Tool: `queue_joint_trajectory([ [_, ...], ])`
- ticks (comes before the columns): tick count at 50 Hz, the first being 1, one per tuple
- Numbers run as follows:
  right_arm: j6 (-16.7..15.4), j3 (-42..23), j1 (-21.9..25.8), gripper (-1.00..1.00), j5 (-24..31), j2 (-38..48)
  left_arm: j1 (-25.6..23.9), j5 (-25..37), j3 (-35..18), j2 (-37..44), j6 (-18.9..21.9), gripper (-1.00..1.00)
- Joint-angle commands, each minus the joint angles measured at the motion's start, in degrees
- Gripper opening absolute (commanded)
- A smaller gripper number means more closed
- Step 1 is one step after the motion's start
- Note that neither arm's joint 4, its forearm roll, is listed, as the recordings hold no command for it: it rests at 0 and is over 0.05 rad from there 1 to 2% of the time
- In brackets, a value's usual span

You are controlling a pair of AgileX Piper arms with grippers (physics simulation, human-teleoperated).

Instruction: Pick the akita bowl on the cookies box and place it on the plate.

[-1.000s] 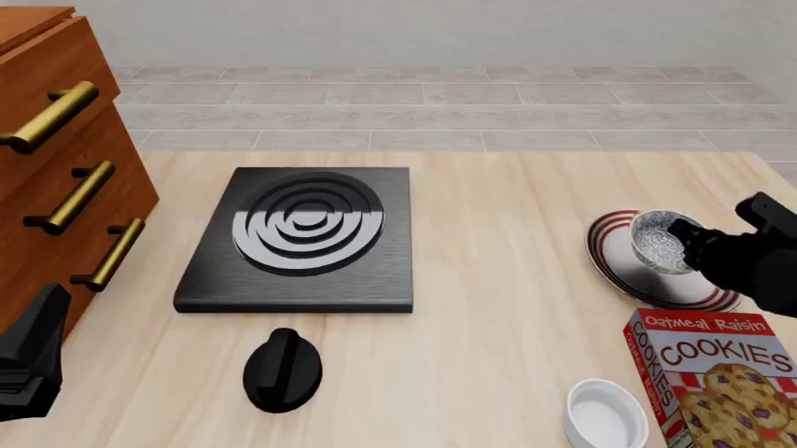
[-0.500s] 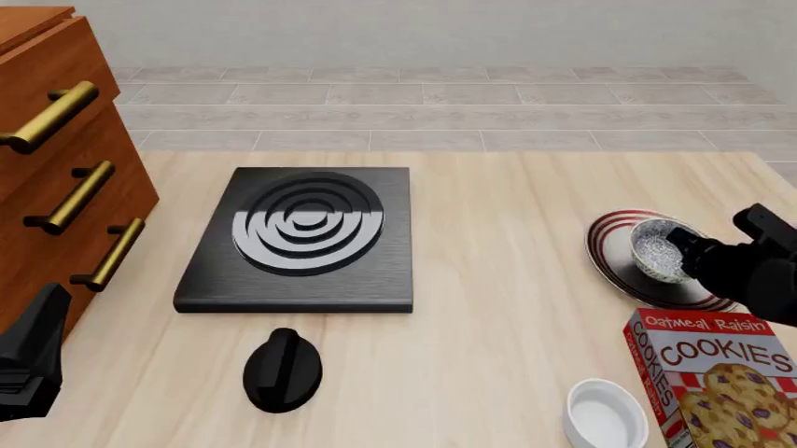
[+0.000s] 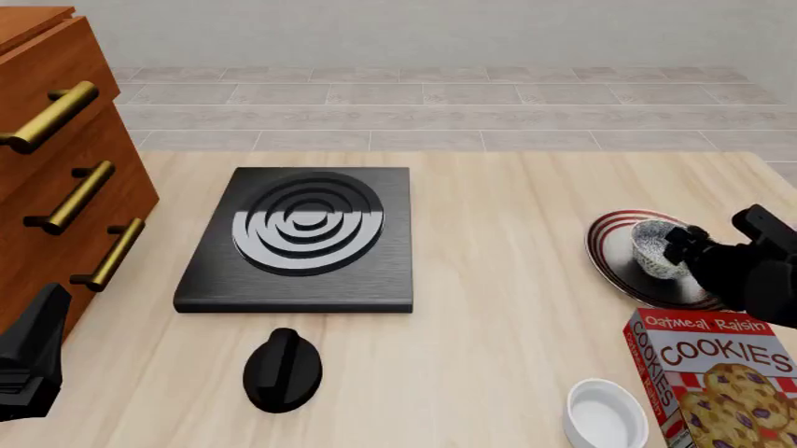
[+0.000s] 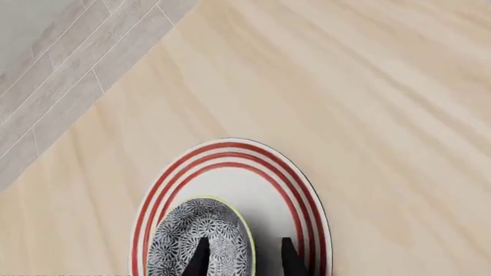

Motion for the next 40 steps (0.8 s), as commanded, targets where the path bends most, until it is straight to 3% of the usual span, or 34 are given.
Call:
queue_joint_trajectory([
  [1,-0.06,-0.25,0.25,1.00,0.40,0.40,0.00,0.00,0.00,0.00,0.00,1.00],
  [25,0.74,2.25,-0.05,1.00,1.39,-4.90,0.00,0.00,0.00,0.00,0.00,1.00],
  [28,0.50,3.54,-0.46,1.00,2.66,-8.25,0.00,0.00,0.00,0.00,0.00,1.00],
  [30,-1.44,3.95,-2.07,1.00,4.05,-11.15,0.00,0.00,0.00,0.00,0.00,1.00],
  [32,-0.19,5.31,-1.97,1.00,4.94,-14.12,0.00,0.00,0.00,0.00,0.00,1.00],
  [38,-1.12,7.68,-2.88,1.00,10.24,-24.88,0.00,0.00,0.00,0.00,0.00,1.00],
  [40,-1.31,8.75,-1.27,1.00,13.97,-32.02,0.00,0.00,0.00,0.00,0.00,1.00],
])
